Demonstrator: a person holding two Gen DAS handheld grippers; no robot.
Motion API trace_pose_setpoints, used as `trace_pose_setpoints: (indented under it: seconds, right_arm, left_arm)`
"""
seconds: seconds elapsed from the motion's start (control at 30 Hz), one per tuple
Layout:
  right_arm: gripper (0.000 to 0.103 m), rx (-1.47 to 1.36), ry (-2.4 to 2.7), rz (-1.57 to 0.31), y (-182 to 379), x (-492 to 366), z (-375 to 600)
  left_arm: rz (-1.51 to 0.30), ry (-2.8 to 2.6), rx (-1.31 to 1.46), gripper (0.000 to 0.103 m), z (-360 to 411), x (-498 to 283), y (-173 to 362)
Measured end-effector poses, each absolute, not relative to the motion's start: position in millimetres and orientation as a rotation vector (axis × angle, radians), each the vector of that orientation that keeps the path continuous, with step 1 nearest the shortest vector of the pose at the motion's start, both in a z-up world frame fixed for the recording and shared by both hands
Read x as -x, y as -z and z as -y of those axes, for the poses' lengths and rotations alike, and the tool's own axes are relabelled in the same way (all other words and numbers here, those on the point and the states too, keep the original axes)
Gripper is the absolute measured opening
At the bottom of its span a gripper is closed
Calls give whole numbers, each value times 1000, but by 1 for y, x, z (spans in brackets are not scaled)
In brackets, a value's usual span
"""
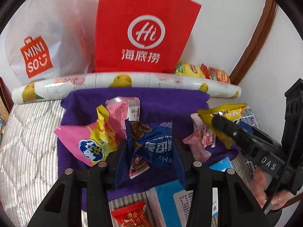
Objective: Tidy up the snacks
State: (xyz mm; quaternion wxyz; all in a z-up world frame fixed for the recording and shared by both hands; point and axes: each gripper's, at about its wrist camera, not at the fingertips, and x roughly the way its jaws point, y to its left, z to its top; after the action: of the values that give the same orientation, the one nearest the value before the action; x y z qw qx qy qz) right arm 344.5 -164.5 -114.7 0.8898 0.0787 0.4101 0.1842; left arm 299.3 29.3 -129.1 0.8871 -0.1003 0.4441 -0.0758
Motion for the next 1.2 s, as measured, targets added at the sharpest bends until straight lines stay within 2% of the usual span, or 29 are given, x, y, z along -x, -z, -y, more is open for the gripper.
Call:
trace_pose_setpoints:
  seconds: [0.37, 1.03, 1.2]
  right_arm:
    - [59, -100, -411, -900, 138, -341, 152]
    - [60, -121, -336, -975, 158, -354, 159]
    - [66, -122, -320, -999, 161, -357, 160]
  left_arm:
    - [-934, 181, 256, 44, -29, -308, 158]
    - [-949, 169, 301, 44, -31, -317, 170]
    - [-948, 164, 319, 44, -34, -318, 172]
